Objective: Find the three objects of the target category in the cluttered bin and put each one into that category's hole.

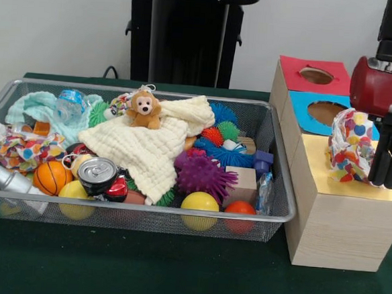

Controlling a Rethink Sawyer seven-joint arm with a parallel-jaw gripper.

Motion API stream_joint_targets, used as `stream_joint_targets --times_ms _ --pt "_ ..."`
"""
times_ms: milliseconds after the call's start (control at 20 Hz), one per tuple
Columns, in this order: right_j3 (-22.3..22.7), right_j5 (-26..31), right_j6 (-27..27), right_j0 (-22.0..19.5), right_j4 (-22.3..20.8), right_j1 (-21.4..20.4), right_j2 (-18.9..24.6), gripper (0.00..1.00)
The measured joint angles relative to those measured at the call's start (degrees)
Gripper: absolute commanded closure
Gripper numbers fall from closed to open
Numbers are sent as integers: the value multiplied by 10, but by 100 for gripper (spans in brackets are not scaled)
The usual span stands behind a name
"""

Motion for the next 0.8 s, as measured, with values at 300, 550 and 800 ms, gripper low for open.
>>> stream_joint_targets --times_ms 300,550,800 --pt "0 0 0 5 -2 2 0 100" --pt "0 0 0 6 -4 8 0 100" --pt "0 3 0 6 -6 17 -1 100"
